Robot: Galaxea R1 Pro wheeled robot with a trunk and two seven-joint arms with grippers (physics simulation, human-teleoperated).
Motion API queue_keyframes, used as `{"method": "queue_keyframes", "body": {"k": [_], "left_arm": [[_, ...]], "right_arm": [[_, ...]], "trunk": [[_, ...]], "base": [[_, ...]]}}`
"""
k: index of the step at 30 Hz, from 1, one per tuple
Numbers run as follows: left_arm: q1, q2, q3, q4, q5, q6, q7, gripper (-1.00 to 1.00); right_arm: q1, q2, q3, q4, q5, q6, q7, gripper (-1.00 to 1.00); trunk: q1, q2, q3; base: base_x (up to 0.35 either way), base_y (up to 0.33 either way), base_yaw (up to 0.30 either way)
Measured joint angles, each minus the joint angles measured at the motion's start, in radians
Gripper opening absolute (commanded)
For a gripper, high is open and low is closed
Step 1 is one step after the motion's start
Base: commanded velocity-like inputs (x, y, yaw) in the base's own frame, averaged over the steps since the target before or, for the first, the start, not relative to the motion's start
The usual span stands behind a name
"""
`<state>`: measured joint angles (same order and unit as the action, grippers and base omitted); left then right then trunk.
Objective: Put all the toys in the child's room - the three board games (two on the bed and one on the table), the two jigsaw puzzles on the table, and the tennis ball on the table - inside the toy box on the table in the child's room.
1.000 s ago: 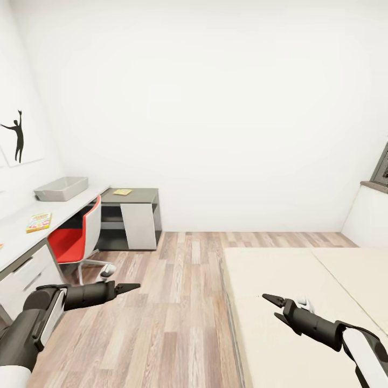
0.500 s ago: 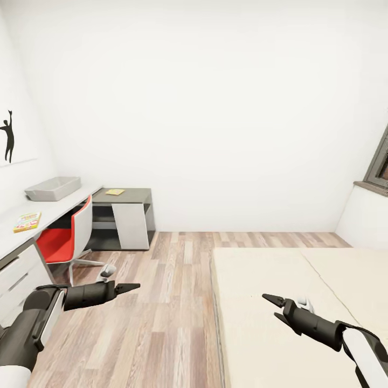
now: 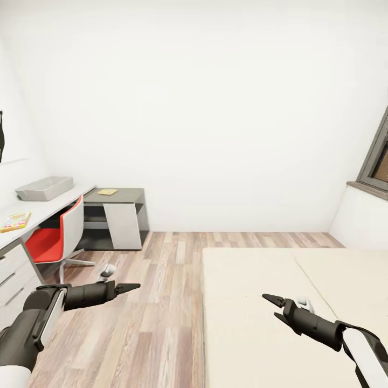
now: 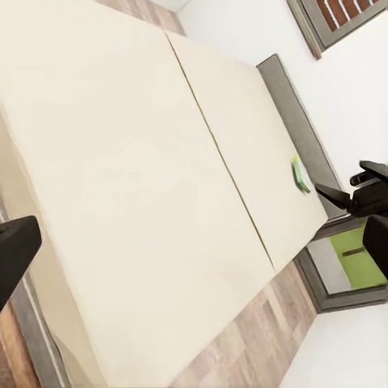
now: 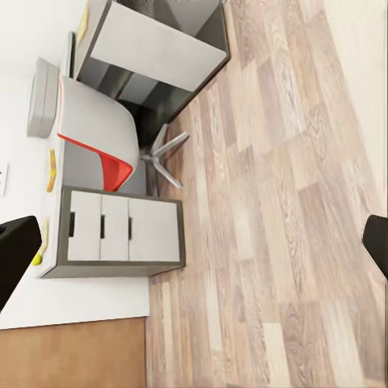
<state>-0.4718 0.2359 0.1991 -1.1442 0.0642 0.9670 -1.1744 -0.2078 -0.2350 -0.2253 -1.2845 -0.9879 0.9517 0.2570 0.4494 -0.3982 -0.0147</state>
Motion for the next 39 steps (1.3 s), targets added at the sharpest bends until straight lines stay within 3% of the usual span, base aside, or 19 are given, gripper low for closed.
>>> {"method": "queue_keyframes", "body": {"k": [39], "left_arm": [[0.0,-0.001,-0.001,0.0,0.001,0.0,0.0,1.0]], "right_arm": [[0.0,0.0,0.0,-0.001,0.0,0.0,0.0,1.0]], "trunk": [[0.0,0.0,0.0]], "base": [[0.0,-0.278,0.0]]}}
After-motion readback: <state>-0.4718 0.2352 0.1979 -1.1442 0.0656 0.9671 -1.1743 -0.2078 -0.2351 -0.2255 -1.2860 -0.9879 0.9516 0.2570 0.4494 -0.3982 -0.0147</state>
